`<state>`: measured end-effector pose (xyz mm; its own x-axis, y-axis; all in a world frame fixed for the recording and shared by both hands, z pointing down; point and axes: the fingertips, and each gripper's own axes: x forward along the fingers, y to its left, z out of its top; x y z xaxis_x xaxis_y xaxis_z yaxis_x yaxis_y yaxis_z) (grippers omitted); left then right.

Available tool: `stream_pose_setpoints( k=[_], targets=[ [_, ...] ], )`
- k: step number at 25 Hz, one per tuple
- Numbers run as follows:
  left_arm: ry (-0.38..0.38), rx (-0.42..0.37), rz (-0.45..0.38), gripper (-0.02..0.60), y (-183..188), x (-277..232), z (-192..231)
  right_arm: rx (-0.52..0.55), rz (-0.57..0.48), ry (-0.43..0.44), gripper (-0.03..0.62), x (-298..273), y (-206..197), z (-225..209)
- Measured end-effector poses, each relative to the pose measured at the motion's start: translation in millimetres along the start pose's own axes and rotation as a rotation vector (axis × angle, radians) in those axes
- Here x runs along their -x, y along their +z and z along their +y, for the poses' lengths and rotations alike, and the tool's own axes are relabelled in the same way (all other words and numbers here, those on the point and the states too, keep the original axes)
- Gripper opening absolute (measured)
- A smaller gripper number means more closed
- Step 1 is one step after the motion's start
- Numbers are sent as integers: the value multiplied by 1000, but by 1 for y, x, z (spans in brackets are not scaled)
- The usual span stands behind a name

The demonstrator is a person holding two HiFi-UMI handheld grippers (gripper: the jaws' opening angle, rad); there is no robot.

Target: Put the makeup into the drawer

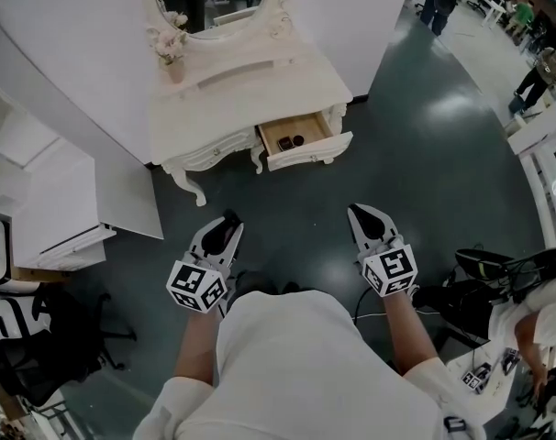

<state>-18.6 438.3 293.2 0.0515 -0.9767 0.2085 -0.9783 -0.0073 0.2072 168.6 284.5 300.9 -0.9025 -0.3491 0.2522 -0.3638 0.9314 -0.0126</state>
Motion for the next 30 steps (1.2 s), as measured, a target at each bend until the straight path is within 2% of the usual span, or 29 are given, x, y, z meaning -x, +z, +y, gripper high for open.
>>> stream_pose_setpoints(
  k=[13, 23, 30],
  targets=[
    [-23, 1, 17, 101, 0, -26, 11, -21, 23, -17, 31, -16, -10, -14],
    [-82, -7, 33, 101, 17, -74, 48, -21, 53, -58, 31, -60, 1, -36],
    [-131, -1, 49, 101, 31, -111, 90, -25, 81, -100, 31, -101, 10, -49]
  ],
)
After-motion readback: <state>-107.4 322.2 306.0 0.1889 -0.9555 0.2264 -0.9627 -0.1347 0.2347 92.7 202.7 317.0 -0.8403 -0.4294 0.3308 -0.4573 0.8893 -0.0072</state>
